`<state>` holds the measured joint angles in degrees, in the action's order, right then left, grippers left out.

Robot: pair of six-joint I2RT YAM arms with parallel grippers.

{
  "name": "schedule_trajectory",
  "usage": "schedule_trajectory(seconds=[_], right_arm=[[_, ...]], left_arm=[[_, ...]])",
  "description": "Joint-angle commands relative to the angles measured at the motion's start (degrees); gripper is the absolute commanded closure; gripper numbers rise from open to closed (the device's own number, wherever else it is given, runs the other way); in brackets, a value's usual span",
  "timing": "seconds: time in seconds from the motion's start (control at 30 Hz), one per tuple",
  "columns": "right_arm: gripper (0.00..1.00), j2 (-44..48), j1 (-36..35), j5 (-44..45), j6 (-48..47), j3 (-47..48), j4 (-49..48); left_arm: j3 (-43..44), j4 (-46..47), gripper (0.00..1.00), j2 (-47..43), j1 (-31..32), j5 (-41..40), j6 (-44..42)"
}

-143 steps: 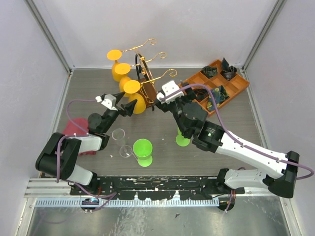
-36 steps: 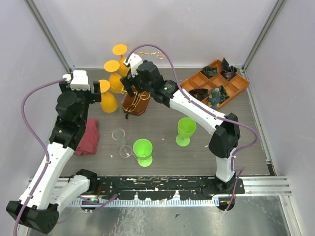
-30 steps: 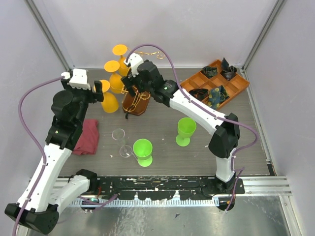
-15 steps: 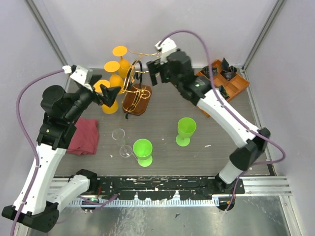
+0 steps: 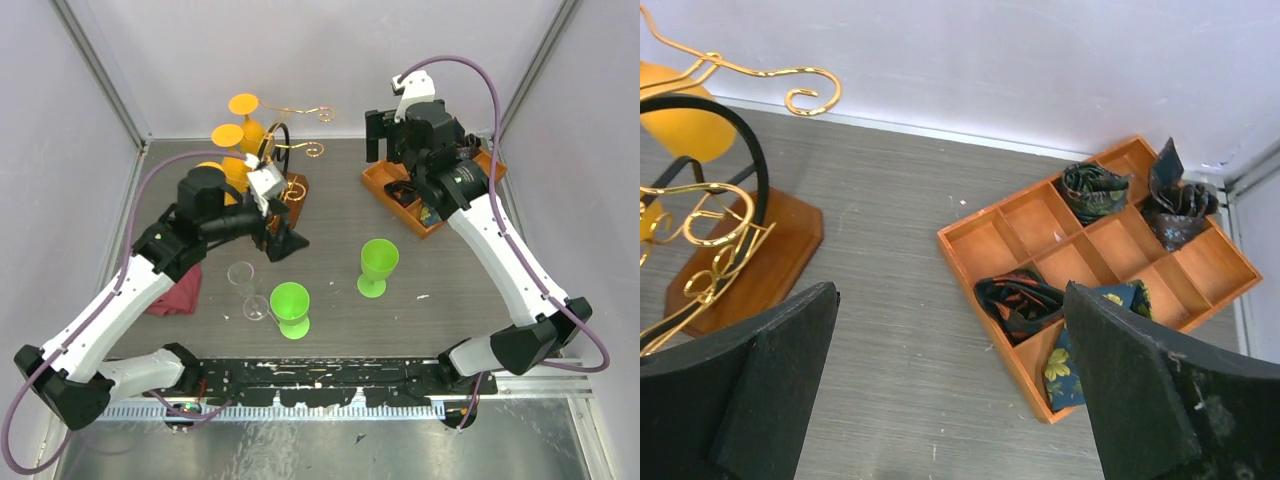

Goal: Place the wine glass upside down on the wine glass rack

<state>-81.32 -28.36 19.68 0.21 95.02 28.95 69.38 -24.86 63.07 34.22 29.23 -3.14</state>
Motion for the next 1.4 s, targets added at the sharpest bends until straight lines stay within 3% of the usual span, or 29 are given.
schedule_trajectory(seconds=[0.0,0.37,0.53,0.8,1.37], right_arm=[[0.00,3.58,0.78,2.92,1.15,0.09,0.85],[0.00,8.52,1.02,18.24,1.10,-0.67,4.08],[0.00,13.33,1.01,25.19,0.36,-3.09,4.62],[0.00,19.26,1.02,28.01,1.71,-4.15,5.39],[0.00,22.70,1.02,28.55,1.53,-4.96,6.91]], left_arm=[[2.16,-3.53,0.03,2.43,6.21,-5.86,-3.83],[5.73,8.17,0.04,16.82,17.32,-12.27,1.62],[8.31,10.81,0.05,22.36,18.76,-16.66,2.65],[12.13,15.02,0.07,30.55,21.38,-22.40,5.69],[21.22,0.66,0.22,39.56,23.66,-29.18,0.62]])
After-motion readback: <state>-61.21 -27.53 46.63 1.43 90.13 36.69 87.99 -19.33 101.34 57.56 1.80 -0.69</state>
